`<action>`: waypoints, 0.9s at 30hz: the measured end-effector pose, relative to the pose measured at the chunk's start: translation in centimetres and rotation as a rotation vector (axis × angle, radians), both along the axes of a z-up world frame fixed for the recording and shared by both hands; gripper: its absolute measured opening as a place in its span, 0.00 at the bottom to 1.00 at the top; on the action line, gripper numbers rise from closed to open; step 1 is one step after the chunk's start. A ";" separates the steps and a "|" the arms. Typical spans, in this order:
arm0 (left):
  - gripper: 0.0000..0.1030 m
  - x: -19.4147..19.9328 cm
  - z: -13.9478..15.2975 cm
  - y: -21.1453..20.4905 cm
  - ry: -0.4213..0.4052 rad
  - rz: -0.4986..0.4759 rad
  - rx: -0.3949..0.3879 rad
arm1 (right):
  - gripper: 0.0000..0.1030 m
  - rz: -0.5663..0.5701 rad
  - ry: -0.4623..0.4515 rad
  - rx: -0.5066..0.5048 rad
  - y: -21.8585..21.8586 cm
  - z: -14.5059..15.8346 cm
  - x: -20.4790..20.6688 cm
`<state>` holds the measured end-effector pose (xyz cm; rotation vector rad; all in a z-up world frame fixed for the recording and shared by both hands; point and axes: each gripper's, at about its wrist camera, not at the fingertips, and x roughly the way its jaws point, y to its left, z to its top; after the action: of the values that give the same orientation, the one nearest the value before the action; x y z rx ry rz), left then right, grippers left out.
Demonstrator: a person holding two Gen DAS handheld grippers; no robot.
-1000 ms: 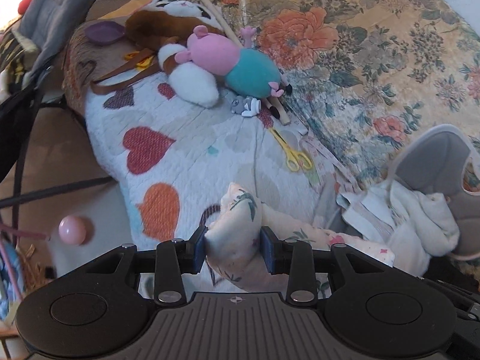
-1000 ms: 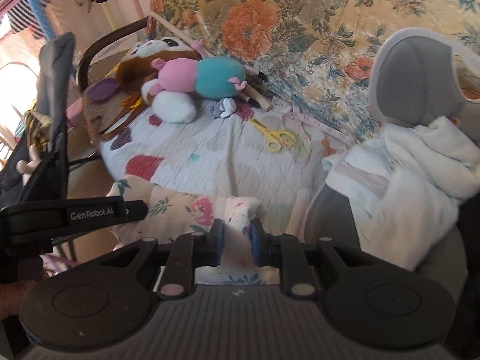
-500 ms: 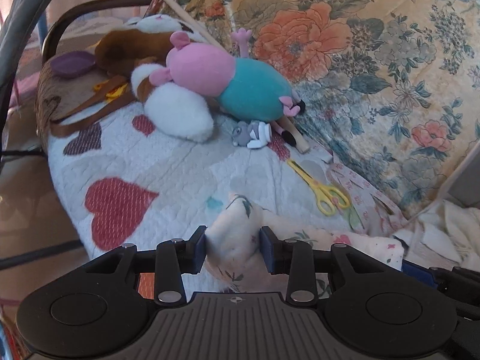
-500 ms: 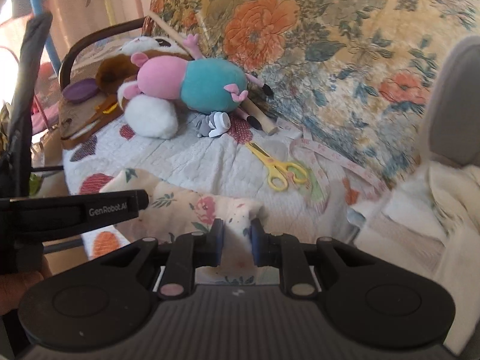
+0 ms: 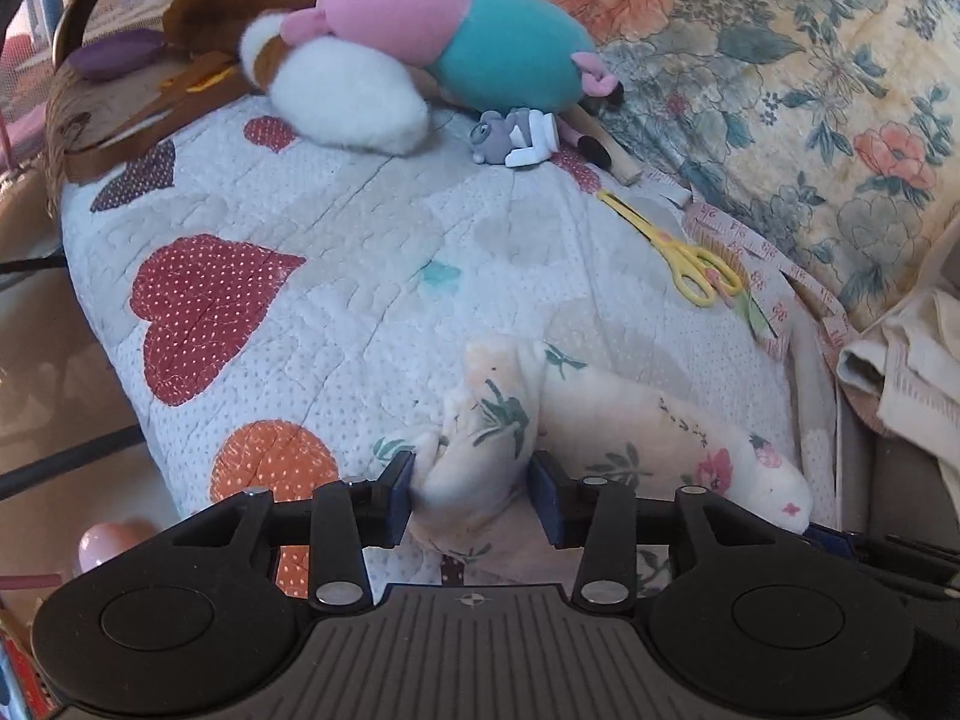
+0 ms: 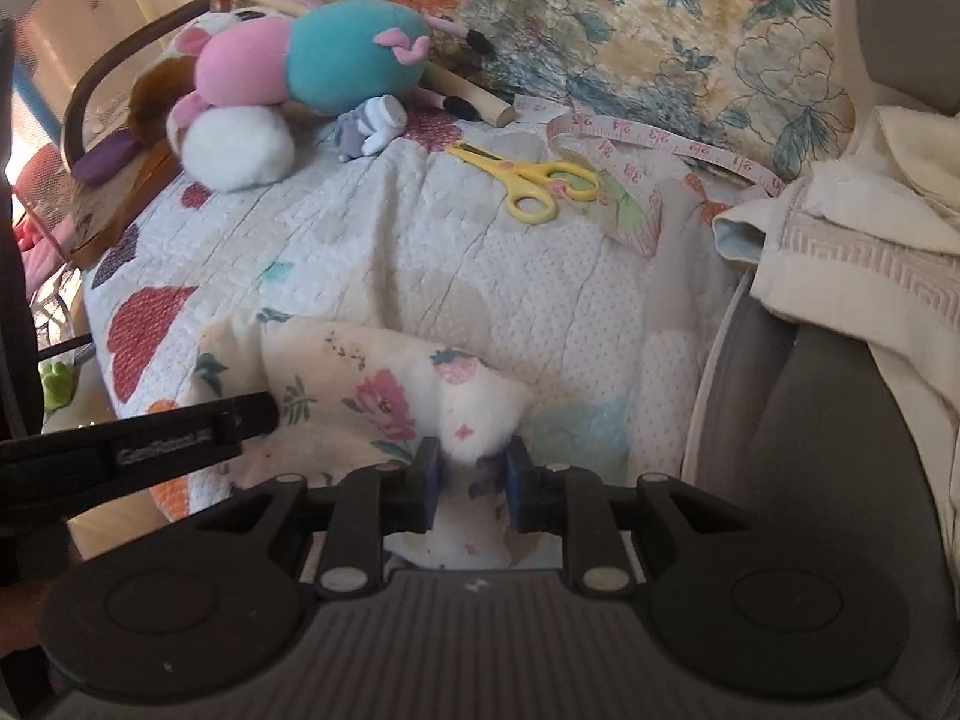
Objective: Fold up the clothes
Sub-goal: 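Lower the roll onto the quilt and open both grippers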
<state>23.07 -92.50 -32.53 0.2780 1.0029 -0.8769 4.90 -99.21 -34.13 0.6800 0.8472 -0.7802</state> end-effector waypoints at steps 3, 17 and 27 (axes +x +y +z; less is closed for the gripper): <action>0.57 0.4 0.1 0.2 0.004 0.013 -0.015 | 0.23 -0.018 -0.019 0.032 -0.8 0.0 -0.2; 0.60 0.7 2.2 -0.1 -0.010 0.030 0.041 | 0.42 -0.078 0.014 -0.017 -1.0 2.6 -0.8; 0.61 -0.3 3.7 0.0 -0.040 -0.025 0.100 | 0.42 -0.087 0.053 -0.067 -0.2 4.4 -1.8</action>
<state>22.77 -92.46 -28.78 0.3920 1.0094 -0.8417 3.11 -99.43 -29.71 0.6419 0.8399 -0.9042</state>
